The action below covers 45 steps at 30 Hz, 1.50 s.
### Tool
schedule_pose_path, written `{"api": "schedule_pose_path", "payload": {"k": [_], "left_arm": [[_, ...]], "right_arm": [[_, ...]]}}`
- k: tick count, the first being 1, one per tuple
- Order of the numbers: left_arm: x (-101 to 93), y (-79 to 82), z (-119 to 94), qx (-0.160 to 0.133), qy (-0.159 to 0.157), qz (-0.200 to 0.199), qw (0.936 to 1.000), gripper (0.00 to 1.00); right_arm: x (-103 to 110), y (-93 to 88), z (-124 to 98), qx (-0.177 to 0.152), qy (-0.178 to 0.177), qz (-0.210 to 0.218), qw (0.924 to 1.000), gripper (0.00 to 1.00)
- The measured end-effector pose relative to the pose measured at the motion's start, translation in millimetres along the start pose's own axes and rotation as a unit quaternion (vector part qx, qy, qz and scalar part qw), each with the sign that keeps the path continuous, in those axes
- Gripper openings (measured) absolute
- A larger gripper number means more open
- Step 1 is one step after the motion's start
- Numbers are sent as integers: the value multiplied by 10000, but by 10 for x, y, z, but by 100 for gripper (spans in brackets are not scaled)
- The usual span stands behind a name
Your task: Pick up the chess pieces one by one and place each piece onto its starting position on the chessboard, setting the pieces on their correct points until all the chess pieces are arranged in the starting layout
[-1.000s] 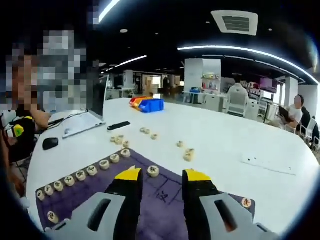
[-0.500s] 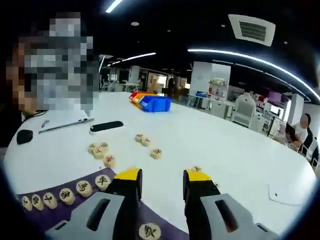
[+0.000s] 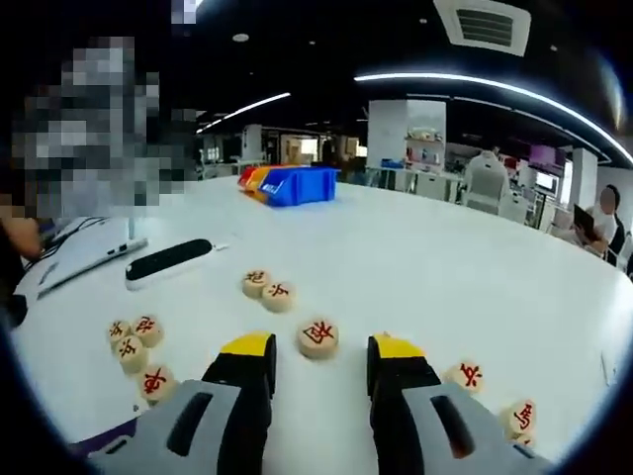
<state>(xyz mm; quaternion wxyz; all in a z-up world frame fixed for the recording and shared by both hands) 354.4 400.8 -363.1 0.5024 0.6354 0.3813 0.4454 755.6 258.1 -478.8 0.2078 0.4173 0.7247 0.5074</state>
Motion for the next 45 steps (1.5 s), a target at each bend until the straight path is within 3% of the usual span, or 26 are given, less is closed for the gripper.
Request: {"api": "schedule_pose_path", "payload": {"k": [12,14,16,21,26,34,37,40,45], "left_arm": [[-38,78,17,-167,10,-10,9999,31],[-38,80,16,-167,8,-8,9999,31],[-36,78,16,-163,7,-12,9999,31],[-17,70,14,-167,32,-52,9998,31],[-83,93,6,-146,-38,4,9999,31],[-190,208,-36,-233,-122,145,9995,31],[-227,239,-36,-257,-140,181,9994,31],[-270,239,-27,-238,-178,231,9993,31],[-301,255,-27,-222,-175,270,9992,31]], "right_arm": [[19,5,65,-53,-61,52,10000,35],[14,13,67,-34,-97,9,9999,21],[9,18,12,96,-266,106,9995,20],[94,152,-228,110,-93,-135,9998,19],[237,201,-774,102,269,-441,9986,19],[365,80,-1924,65,886,-513,9947,19],[245,13,-2390,31,921,-560,9942,19],[17,-32,-2812,-60,681,-557,9961,19],[-221,-27,-3379,-460,473,-290,9974,19]]}}
Point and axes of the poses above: the point that each gripper's makers call its tool centre point, and the gripper's own axes: z roughly forward along the fingers, x roughly to its left, y roughly out of its top, the point moved 3 cm from there along -z, roughly backward along the fingers, and after that the axes turned 11 degrees about z, right-handed, at the moved point
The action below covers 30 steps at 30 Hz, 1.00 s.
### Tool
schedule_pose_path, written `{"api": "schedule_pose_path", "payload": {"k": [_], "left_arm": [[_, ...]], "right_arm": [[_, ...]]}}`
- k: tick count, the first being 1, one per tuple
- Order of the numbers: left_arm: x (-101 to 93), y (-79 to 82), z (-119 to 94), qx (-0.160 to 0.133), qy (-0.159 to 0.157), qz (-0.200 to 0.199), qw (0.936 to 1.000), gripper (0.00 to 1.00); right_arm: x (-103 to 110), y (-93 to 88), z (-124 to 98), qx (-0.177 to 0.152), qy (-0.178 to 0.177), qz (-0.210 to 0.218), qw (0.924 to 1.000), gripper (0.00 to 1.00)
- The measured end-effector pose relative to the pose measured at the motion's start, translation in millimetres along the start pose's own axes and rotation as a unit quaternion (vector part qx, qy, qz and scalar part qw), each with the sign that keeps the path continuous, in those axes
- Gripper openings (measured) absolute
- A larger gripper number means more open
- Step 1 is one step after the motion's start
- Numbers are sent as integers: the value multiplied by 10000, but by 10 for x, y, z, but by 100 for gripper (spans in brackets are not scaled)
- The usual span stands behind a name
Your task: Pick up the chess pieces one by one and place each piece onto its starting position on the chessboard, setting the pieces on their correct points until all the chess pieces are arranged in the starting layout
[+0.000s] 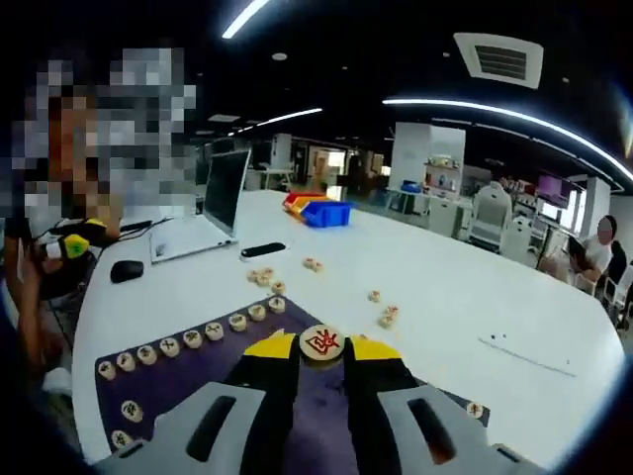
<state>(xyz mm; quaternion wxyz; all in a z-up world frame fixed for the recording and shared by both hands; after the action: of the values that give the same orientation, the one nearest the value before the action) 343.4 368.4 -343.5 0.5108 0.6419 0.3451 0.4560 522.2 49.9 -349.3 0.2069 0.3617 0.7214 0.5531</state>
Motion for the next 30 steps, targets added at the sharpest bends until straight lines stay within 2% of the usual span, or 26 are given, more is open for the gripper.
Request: {"api": "schedule_pose_path", "payload": {"k": [4,6,8,13,14,16,21,26,30], "left_arm": [[-53,22,9,-8,-50,56,10000,31],[-78,24,18,-11,-91,75,9999,31],[-99,21,29,-4,-126,86,9999,31],[-147,12,53,21,-187,94,9998,31],[-151,13,53,21,-191,95,9998,31],[-187,28,55,16,-224,121,9997,31],[-228,45,58,10,-270,166,9995,31],[-207,59,47,-9,-239,161,9996,31],[-190,45,44,10,-218,152,9996,31]], "right_arm": [[-86,-28,-492,-314,-229,4,9992,19],[-123,-146,-770,-413,-395,59,9983,19],[-148,-264,-952,-439,-518,89,9977,19],[-277,-745,-1365,-182,-998,224,9946,19],[-287,-773,-1385,-176,-1033,272,9941,19],[-322,-1011,-1499,-80,-1135,529,9921,19],[-364,-1327,-1512,202,-1291,610,9895,19],[-417,-1556,-1454,359,-1367,799,9867,19],[-431,-1640,-1417,410,-1384,927,9852,19]]}}
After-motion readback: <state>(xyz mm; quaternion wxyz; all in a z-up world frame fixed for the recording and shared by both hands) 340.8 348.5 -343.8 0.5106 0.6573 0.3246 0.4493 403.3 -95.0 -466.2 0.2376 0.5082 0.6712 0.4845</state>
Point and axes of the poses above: the point that each gripper's makers call its tool centre point, and the gripper's own axes: z roughly forward along the fingers, x roughly to its left, y roughly out of its top, the point moved 3 cm from there along -z, roughly backward along the fingers, and after that the axes turned 11 degrees about z, right-handed, at the moved point
